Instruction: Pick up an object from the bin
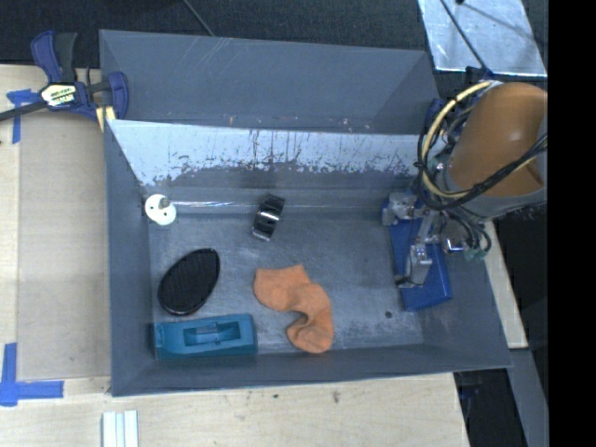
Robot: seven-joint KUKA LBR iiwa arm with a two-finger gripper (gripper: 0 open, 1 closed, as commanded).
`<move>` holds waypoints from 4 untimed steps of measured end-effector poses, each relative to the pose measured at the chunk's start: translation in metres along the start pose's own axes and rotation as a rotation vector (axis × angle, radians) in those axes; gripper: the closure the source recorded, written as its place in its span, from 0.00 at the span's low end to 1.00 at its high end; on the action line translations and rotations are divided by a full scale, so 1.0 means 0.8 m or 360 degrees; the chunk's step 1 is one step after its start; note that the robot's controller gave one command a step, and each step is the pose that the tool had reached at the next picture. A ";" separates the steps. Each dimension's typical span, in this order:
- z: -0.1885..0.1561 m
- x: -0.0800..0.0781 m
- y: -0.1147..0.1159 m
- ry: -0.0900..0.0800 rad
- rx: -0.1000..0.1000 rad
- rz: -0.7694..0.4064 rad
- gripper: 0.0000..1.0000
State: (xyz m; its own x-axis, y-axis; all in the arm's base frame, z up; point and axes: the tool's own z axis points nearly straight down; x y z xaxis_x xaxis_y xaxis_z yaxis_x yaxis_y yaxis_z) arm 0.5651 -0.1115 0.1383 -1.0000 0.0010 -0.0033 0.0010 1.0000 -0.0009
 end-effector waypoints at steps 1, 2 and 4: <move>0.049 0.027 0.064 -0.0005 0.0002 -0.0012 0.00; 0.082 0.006 0.100 0.0000 -0.0003 0.0053 0.00; 0.083 0.017 0.166 -0.0001 0.0000 -0.0037 0.00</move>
Offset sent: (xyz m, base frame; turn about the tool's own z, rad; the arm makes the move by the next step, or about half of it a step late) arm -0.0016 0.0801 -0.0683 0.0391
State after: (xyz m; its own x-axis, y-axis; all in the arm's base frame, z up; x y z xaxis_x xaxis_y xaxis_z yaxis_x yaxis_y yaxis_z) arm 0.5520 0.0216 0.0716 -0.9998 -0.0220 -0.0038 -0.0220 0.9998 -0.0011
